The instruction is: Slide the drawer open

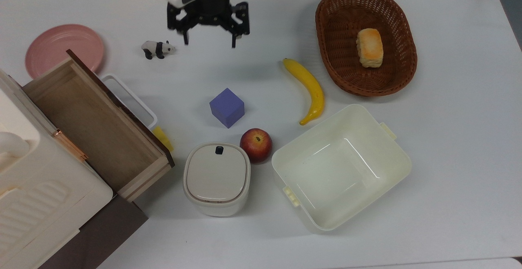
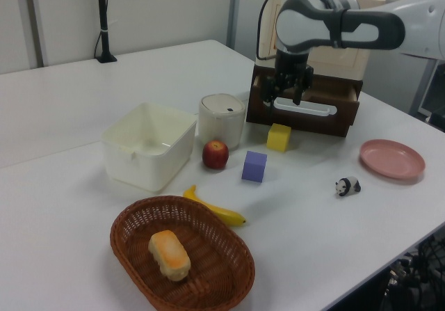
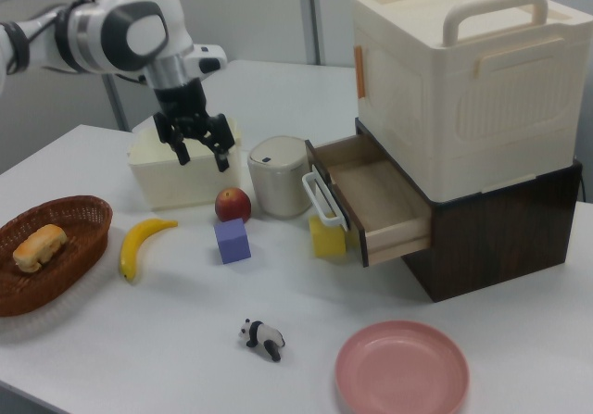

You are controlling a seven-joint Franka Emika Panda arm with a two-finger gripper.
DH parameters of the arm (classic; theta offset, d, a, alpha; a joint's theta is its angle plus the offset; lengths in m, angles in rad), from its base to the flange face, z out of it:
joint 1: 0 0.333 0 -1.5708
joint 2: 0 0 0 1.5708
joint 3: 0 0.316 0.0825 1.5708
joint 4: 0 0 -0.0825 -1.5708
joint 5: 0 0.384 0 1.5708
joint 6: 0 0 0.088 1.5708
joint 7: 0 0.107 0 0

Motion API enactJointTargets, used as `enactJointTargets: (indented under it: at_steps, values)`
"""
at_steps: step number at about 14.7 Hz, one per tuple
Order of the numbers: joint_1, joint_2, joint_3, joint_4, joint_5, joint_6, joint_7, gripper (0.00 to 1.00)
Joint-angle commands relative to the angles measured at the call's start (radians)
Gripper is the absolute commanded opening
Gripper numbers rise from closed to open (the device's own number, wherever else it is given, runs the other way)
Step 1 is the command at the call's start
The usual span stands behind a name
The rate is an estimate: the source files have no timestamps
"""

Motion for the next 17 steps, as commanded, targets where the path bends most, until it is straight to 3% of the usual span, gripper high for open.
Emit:
enactJointTargets:
  at_steps: [1, 3, 6, 17]
  values:
    - [0.022, -0.03, -0.033, 0.067, 0.061, -0.146, 0.048, 1.0]
    - [0.022, -0.043, -0.081, 0.084, 0.109, -0.157, 0.051, 1.0]
    - [0.017, -0.06, -0.101, 0.087, 0.138, -0.174, 0.045, 1.0]
    - [0.02, -0.059, -0.101, 0.076, 0.142, -0.164, 0.038, 1.0]
